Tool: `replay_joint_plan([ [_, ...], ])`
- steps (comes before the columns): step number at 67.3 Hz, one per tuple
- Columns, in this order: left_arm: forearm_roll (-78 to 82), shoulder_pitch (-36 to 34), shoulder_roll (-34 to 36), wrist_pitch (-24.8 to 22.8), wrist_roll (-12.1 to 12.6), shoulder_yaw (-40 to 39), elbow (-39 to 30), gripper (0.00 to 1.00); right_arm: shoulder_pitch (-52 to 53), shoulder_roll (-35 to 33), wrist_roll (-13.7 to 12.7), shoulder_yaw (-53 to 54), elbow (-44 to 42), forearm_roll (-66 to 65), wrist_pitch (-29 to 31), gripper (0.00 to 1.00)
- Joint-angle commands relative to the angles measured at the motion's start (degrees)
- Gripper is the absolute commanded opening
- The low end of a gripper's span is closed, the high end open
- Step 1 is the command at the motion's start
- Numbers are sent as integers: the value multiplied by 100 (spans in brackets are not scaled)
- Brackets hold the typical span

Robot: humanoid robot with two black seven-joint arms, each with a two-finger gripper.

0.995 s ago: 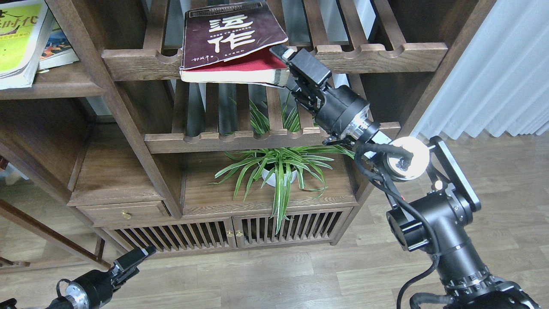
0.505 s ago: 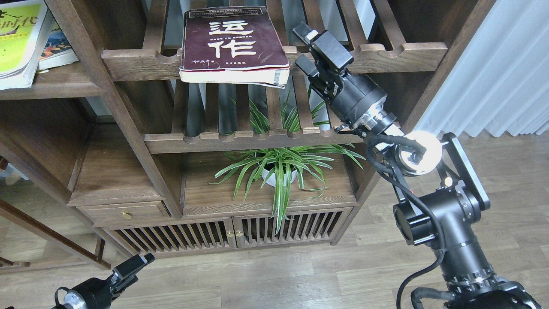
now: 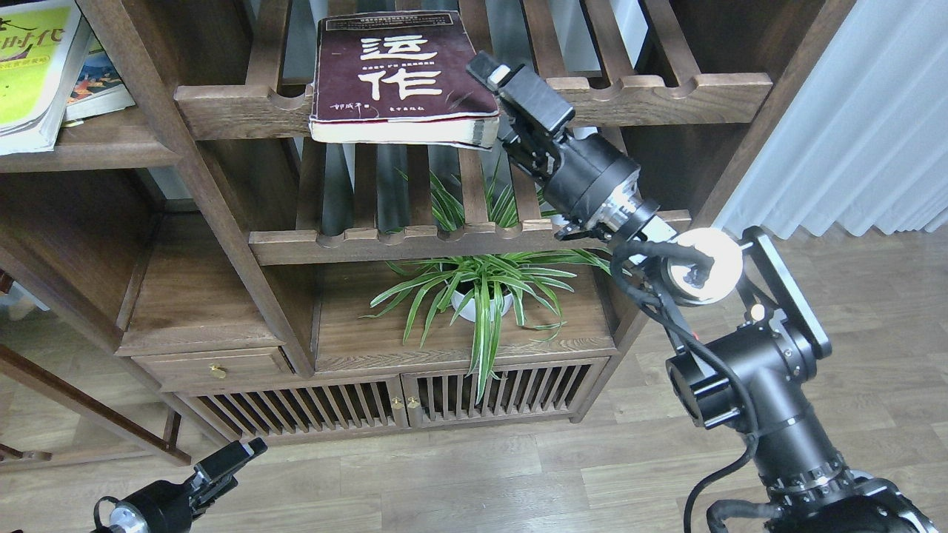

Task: Organize books on shelf
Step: 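Pull the maroon book off the shelf and lower it toward the left gripper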

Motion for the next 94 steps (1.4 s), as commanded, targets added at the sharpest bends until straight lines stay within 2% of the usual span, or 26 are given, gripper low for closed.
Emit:
replay_joint_plan([
  [1, 0, 10, -9, -1, 0, 0, 0, 100, 110, 0, 8, -6, 6, -49, -141, 97],
  [14, 9, 19, -18, -1, 0, 0, 8, 100, 347, 0, 8, -76, 6, -75, -326, 96],
  [37, 9, 10, -18, -1, 0, 0, 35, 100, 497, 0, -27, -358, 6, -84, -519, 89],
  [38, 9, 18, -18, -1, 0, 0, 35, 100, 497, 0, -45, -427, 6, -84, -511, 85],
  [68, 0, 54, 9, -1, -9, -9, 88, 100, 470, 0, -71, -358, 6, -57, -458, 43],
  [81, -18, 54, 26, -1, -17, -44, 123, 100, 462, 0, -168, -279, 14, -49, -379, 24],
  [84, -18, 54, 26, -1, -17, -61, 123, 100, 444, 0, -220, -226, 32, -40, -317, 18],
  [85, -18, 54, 26, -1, -17, -113, 114, 100, 427, 0, -299, -156, 41, -22, -178, 8],
  [87, -18, 54, 26, -1, -17, -184, 114, 100, 409, 0, -369, -103, 41, -14, -63, 4],
  [94, -18, 54, 18, -1, -17, -351, 123, 100, 330, 0, -651, -41, 41, -5, 174, 3],
])
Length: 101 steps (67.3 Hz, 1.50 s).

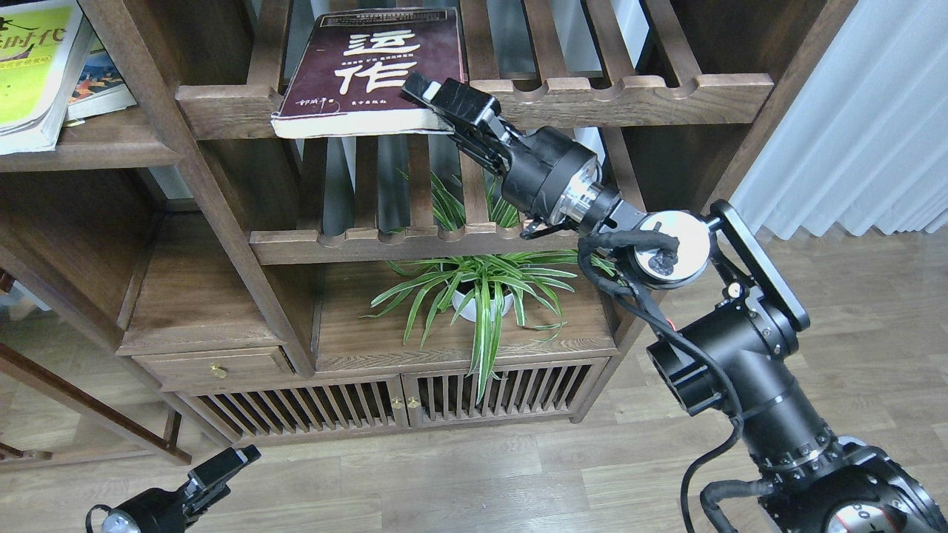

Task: Organize books on shelf
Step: 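Pull the maroon book off the shelf and lower it toward the left gripper, then grasp the maroon book with the left gripper and release the right gripper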

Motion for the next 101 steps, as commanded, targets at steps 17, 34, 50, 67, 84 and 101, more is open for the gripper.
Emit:
replay_joint_plan([
  [17, 0, -12, -8, 1, 1, -473, -6, 100, -767, 0, -284, 125, 91, 685, 1842, 2],
  [34, -26, -64, -17, 1, -69, -605, -217, 100, -1637, 0, -284, 11, 372, 1063, 3213, 1],
  [50, -62, -91, 1, 1, -122, -1018, -1342, 100, -2419, 0, -284, -499, 390, 1511, 3324, 1],
  [67, -211, -47, 159, 1, -315, -1756, -3451, 100, -2692, 0, -284, -859, 293, 1502, 3324, 1],
  [84, -220, 41, 159, 1, -403, -1809, -3776, 100, -2753, 0, -284, -859, 4, 1520, 3324, 1],
  [101, -229, 313, 159, 1, -412, -2143, -3944, 100, -2780, 0, -284, -859, -260, 1678, 3324, 2],
])
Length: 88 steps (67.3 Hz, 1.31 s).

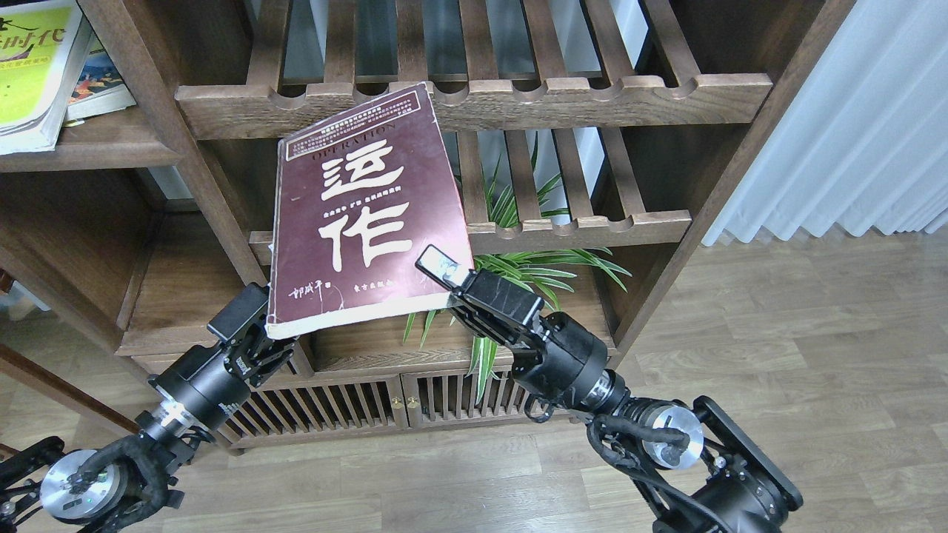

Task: Organize books on shelf
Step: 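Grasp the maroon book with the left gripper and release the right gripper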

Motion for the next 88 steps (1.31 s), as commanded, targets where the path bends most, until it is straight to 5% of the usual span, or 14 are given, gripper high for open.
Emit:
replay_joint_plan([
  [1, -1, 197, -2, -1, -2, -242, -45, 100, -18, 0, 1, -1, -116, 58, -2, 2],
  [42, 7, 162, -160, -1, 33, -524, -159, 99, -255, 0, 1, -194, -336, 40, -2, 2],
  [74, 359, -67, -1408, -1, 112, -146, 25, 94, -247, 0, 1, -300, -336, 14, -2, 2],
  [80, 324, -67, -1487, -1, 42, -119, 87, 84, -255, 0, 1, -300, -327, 14, -2, 2],
  [82, 289, -76, -1531, -1, -37, -137, 157, 67, -255, 0, 1, -300, -327, 14, -2, 2],
  [88, 218, -84, -1540, -1, -213, -198, 157, 47, -255, 0, 1, -300, -327, 14, -2, 2],
])
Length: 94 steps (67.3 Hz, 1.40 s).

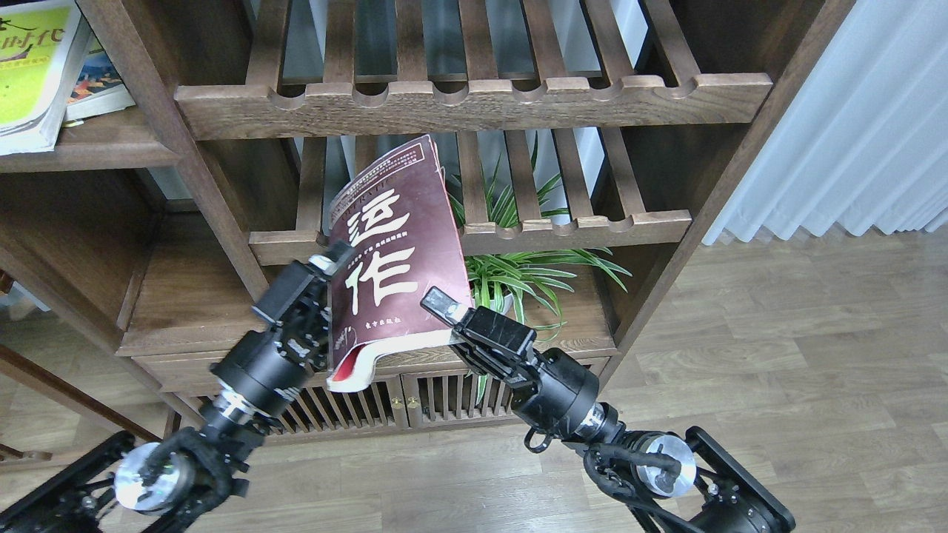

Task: Organize books on shelf
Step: 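Grasp the maroon book with the left gripper and release the right gripper, then carry the maroon book with the left gripper to the side shelf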

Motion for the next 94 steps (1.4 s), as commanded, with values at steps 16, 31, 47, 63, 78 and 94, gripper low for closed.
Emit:
replay_joint_plan([
  [16, -618, -32, -104, -3, -275, -524, 35, 2, -6, -1, -4, -3, -8, -3, -4, 3],
  [31, -610, -32, 19, -3, -38, -533, 9, 0, -6, -1, -4, -3, -8, -12, -4, 3],
  [47, -610, -32, 476, -3, 191, -506, -70, 0, 47, -1, -4, 14, -316, -442, -4, 42],
  [63, -601, -41, 1355, -3, 226, -471, -193, 0, 38, -1, -4, 58, -966, -1568, -4, 94],
  [78, -285, -41, 2400, -3, 516, -366, -272, 0, 38, -1, -4, 41, -1177, -1585, -4, 97],
  [94, -56, -6, 3824, -3, 727, -365, -624, 0, 73, -1, -4, 49, -1344, -1585, -4, 97],
])
